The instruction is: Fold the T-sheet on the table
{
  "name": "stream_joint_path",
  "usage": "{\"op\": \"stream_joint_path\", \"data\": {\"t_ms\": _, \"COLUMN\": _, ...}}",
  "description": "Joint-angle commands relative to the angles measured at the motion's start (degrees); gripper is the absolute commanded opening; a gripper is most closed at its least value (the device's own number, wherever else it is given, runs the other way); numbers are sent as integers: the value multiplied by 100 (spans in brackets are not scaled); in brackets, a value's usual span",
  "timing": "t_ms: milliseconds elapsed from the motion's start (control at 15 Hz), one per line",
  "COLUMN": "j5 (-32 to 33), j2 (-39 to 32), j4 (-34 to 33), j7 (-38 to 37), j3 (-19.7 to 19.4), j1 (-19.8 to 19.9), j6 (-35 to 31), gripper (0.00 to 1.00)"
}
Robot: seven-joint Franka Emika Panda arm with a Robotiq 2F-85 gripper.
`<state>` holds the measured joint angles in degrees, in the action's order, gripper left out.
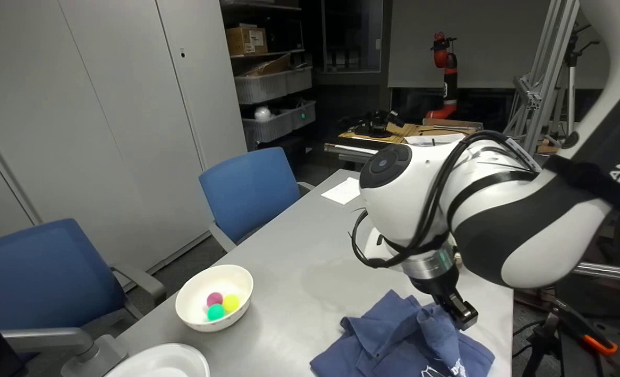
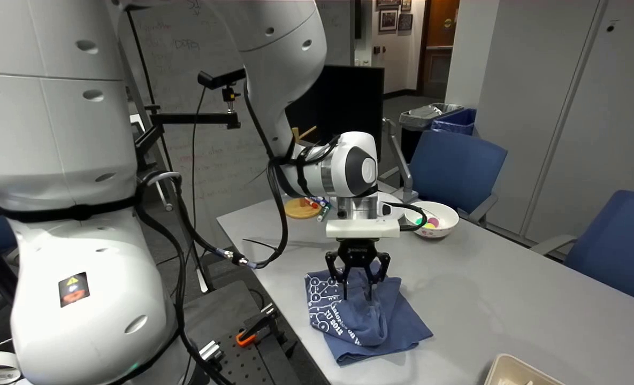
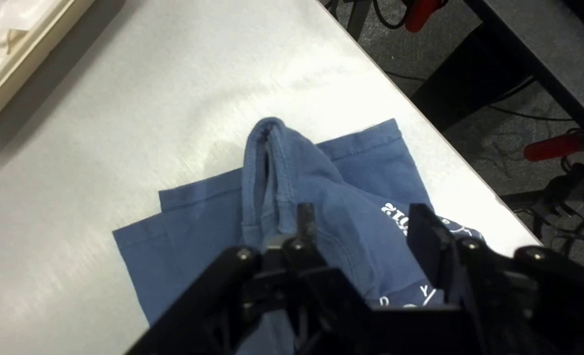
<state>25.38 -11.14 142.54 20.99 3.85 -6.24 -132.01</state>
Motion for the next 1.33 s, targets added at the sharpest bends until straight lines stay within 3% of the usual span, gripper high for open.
{"op": "stream_joint_path", "data": {"t_ms": 0, "j5": -167, "j2": 168, "j4": 175, "j7": 132, "j3": 62, "j1": 129, "j6": -116, "gripper": 85}}
{"op": "stream_joint_path", "data": {"t_ms": 133, "j5": -364, "j2": 151, "j4": 256, "j7": 261, "j3": 81, "j1": 196, "j6": -484, "gripper": 99}}
{"op": "stream_joint_path", "data": {"t_ms": 333, "j5": -602, "j2": 119, "j4": 348, "j7": 581, "j3": 110, "j1": 280, "j6": -983, "gripper": 100}}
{"op": "stream_joint_path", "data": {"t_ms": 400, "j5": -1024, "j2": -32, "j4": 122, "j7": 536, "j3": 408, "j1": 65, "j6": -848, "gripper": 100}}
{"op": "stream_joint_path", "data": {"t_ms": 533, "j5": -1619, "j2": -133, "j4": 60, "j7": 780, "j3": 676, "j1": 34, "j6": -778, "gripper": 100}}
{"op": "stream_joint_path", "data": {"t_ms": 800, "j5": -2228, "j2": -353, "j4": -177, "j7": 992, "j3": 1170, "j1": -92, "j6": -668, "gripper": 100}}
{"op": "stream_joint_path", "data": {"t_ms": 1267, "j5": -1690, "j2": -1185, "j4": -626, "j7": 908, "j3": 859, "j1": 4, "j6": -983, "gripper": 100}}
